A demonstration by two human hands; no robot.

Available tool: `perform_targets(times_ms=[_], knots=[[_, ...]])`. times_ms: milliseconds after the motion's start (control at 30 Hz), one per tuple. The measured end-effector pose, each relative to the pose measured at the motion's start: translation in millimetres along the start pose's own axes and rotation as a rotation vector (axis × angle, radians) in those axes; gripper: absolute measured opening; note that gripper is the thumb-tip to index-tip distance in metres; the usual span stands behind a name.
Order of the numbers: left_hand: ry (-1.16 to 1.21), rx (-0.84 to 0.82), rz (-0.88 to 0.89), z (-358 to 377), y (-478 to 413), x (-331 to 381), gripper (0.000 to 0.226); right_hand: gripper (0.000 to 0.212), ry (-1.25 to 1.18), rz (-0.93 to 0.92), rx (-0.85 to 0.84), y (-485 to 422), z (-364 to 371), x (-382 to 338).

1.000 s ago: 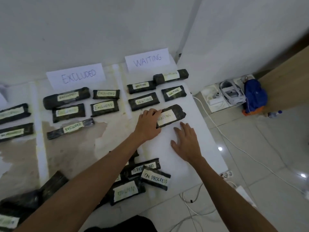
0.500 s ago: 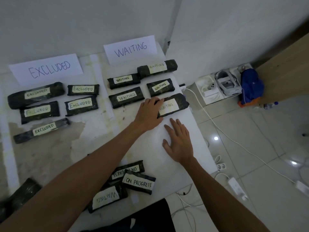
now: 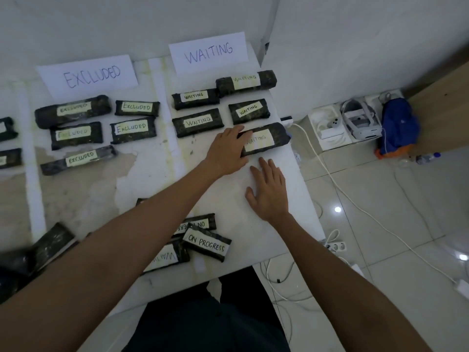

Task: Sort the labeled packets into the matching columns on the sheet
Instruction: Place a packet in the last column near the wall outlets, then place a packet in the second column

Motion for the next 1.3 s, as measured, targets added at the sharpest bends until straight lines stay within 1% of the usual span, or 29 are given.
perform_targets(times_ms=[133,233,333,367,433,500,533,600,733,800,900,1067,1167,1300], knots=[[0.003,0.048,-0.037,-7,32,3,0.061,0.045,-0.06,-0.01,-0.045,2,-5,-9],[0.036,0.031,-0.056,-4,74,8,0.054,0.037,-0.169,-0.129,-0.048,17,-8,-28],[0.075,0.056,-0.107,2,122,12,0.051,0.033,-0.222,-0.251,-0.174,44,-8,-60],[0.085,0.065,-0.14,5,138,13,0.05,0.034,-0.224,-0.283,-0.226,55,-7,-70],[0.106,0.09,-0.212,10,168,13,0.048,0.045,-0.158,-0.33,-0.307,75,-5,-86],[0.12,0.112,-0.278,16,195,14,0.046,0.057,-0.019,-0.337,-0.361,90,-1,-95],[0.122,0.113,-0.304,19,207,15,0.045,0.059,0.054,-0.342,-0.372,94,1,-97],[0.119,0.1,-0.322,27,224,18,0.045,0.059,0.145,-0.339,-0.366,98,3,-99],[0.123,0.113,-0.322,33,235,23,0.046,0.054,0.165,-0.275,-0.371,103,4,-104],[0.136,0.117,-0.327,32,236,22,0.046,0.054,0.218,-0.267,-0.373,109,6,-109],[0.149,0.118,-0.295,30,240,20,0.045,0.05,0.238,-0.239,-0.371,115,6,-114],[0.149,0.234,-0.315,4,261,6,0.049,0.048,0.236,-0.204,-0.353,108,-10,-123],[0.139,0.304,-0.35,-16,285,-13,0.049,0.05,0.232,-0.255,-0.325,99,-23,-140],[0.114,0.33,-0.387,-43,321,-51,0.048,0.057,0.172,-0.384,-0.311,87,-31,-188]])
Point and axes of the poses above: each hand's wrist, its own y-axis away from the middle knuckle, its own z-axis out of the palm, x = y × z, the point moved 4 cm from there along -y, towards the middle knuckle, and after that the axes turned 9 degrees about z, right-handed, at the moved point
